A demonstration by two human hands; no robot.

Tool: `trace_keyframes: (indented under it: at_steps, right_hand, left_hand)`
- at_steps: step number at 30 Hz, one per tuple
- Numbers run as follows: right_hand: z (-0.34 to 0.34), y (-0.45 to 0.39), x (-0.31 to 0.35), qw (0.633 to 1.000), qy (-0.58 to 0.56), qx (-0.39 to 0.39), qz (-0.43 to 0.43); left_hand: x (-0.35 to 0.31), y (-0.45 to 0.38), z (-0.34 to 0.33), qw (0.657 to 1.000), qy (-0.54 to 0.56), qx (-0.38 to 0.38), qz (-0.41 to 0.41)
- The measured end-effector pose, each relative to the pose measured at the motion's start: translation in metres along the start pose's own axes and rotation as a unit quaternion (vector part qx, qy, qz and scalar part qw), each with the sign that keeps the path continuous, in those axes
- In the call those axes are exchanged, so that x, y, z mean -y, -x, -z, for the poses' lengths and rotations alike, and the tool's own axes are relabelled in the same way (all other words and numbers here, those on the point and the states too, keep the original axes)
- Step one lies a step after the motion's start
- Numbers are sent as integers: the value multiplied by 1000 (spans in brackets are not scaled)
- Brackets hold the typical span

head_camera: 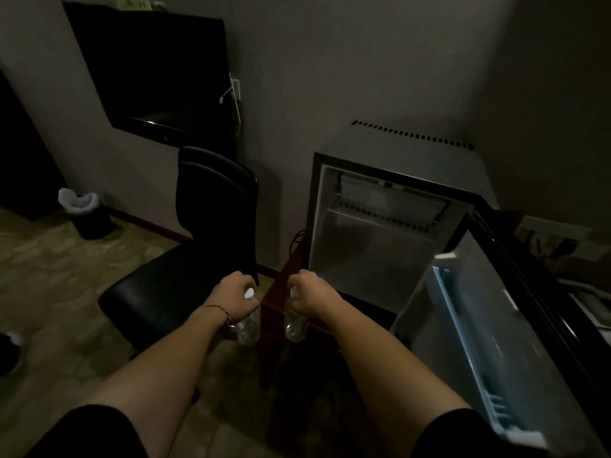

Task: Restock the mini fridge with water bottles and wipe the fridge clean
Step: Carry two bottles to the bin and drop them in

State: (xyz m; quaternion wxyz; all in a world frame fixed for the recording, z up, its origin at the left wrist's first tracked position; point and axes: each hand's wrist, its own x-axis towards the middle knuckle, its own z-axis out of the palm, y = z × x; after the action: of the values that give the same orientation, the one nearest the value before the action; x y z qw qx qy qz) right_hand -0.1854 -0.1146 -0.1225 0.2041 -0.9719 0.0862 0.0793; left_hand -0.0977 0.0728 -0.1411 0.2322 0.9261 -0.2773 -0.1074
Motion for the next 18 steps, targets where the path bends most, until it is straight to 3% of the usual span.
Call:
trace_keyframes:
  at_steps: [18]
  right_hand:
    - [-18,-211,126,1000,-8,10,-19]
  left_hand:
    - [202,-146,99,999,15,9,-39]
